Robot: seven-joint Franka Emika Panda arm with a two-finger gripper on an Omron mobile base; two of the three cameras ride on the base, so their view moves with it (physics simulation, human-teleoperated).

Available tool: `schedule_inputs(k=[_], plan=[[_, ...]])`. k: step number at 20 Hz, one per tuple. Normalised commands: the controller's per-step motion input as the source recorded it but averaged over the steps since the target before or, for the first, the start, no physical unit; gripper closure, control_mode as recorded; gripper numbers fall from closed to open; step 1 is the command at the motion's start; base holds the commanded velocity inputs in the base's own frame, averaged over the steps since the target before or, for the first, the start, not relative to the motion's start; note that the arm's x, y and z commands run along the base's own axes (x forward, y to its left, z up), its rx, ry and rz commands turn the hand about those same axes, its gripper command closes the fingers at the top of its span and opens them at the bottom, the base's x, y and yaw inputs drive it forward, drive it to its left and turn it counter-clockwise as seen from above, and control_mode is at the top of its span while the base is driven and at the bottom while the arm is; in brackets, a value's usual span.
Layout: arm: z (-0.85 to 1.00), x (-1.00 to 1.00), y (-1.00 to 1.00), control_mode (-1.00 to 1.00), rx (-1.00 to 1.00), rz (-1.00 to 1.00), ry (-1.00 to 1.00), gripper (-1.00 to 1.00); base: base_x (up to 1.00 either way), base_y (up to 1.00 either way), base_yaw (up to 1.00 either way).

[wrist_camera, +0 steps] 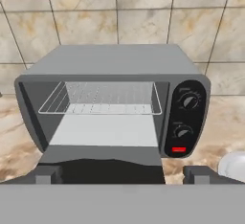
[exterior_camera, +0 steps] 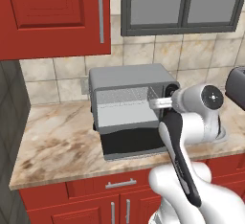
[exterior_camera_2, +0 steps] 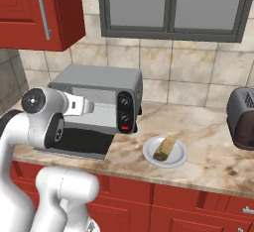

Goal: Pull the toaster oven rack outwards. Pick up the baguette from the plate and place it on the toaster oven rack. Close the toaster oven door fully and set the temperature to the lowest setting.

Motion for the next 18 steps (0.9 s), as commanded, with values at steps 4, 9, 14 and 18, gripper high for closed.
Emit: schedule_inputs(k=[4, 9, 14, 18], plan=[[-0.39, 0.14, 0.0, -1.0, 0.01, 0.0, -0.09, -1.0, 0.0, 0.0, 0.0], [-0.38, 0.12, 0.24, -1.0, 0.0, -0.01, -0.1, -1.0, 0.0, 0.0, 0.0], [-0.14, 0.56, 0.42, -1.0, 0.0, -0.13, -0.04, -1.0, 0.0, 0.0, 0.0], [-0.17, 0.4, 0.19, -1.0, 0.0, -0.09, -0.12, -1.0, 0.0, 0.0, 0.0]])
